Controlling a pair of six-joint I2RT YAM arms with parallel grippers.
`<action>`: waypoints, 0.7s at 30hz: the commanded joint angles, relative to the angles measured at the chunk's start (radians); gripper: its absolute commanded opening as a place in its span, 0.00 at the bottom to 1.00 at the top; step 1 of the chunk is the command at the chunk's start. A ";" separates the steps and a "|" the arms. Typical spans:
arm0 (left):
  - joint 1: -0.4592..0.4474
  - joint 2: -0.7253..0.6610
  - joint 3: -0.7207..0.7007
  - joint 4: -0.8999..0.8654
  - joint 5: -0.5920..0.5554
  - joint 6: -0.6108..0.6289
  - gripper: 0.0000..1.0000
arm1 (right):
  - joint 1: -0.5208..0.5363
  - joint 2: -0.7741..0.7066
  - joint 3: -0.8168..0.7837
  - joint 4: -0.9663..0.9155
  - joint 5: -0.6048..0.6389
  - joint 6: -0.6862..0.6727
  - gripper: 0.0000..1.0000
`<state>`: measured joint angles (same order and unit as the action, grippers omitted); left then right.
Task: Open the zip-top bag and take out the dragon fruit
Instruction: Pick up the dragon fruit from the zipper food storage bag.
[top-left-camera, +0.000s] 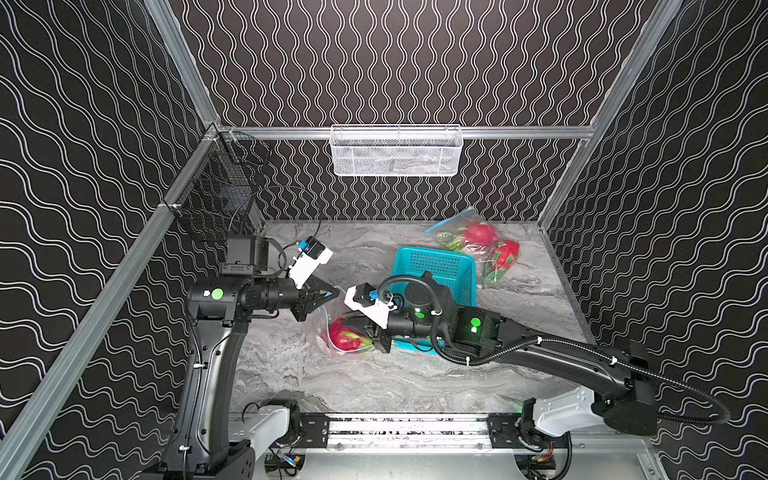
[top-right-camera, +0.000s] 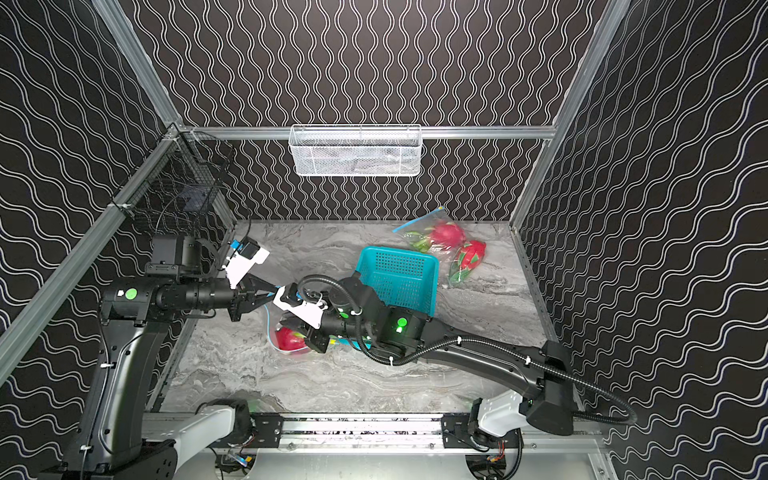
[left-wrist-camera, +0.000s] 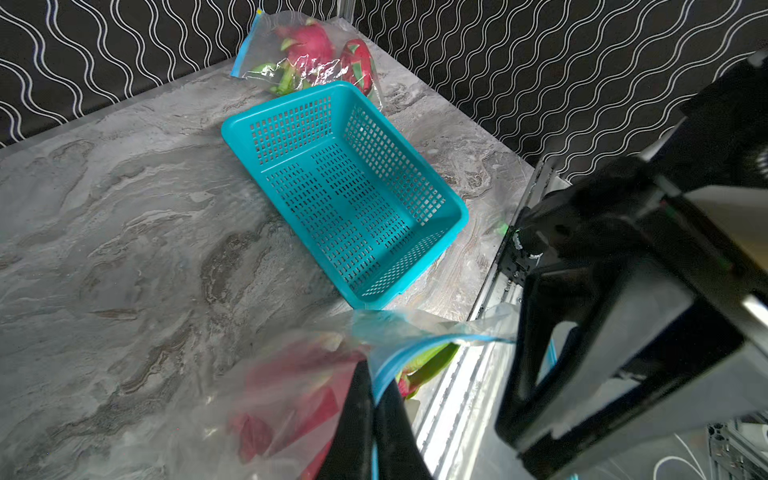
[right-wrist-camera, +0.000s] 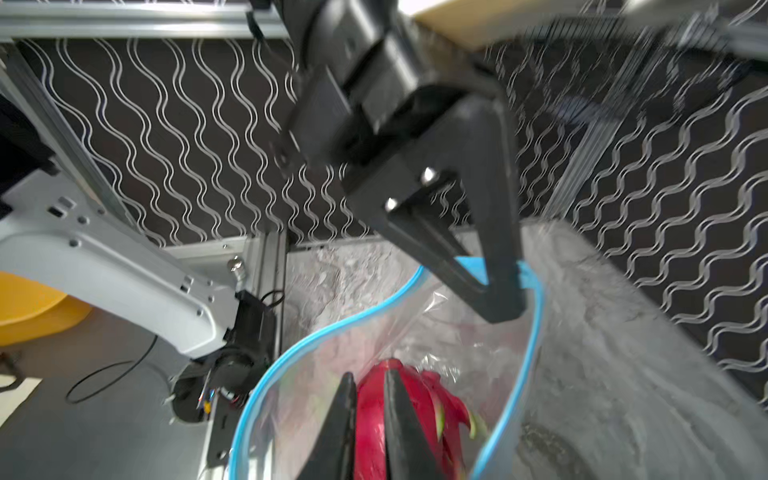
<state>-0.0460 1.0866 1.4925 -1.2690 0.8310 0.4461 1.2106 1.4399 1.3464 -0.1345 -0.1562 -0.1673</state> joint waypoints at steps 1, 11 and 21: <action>0.000 -0.006 -0.010 0.019 0.044 -0.012 0.00 | 0.014 -0.021 0.005 -0.040 -0.012 0.037 0.13; -0.001 -0.011 -0.006 0.017 0.021 0.001 0.00 | 0.110 -0.047 0.007 0.042 0.239 0.011 0.08; -0.002 -0.015 -0.017 0.023 0.015 0.005 0.00 | 0.136 0.007 0.098 -0.094 0.184 -0.073 0.03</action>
<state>-0.0471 1.0733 1.4784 -1.2686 0.8223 0.4450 1.3464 1.4349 1.4220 -0.1886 0.0303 -0.1993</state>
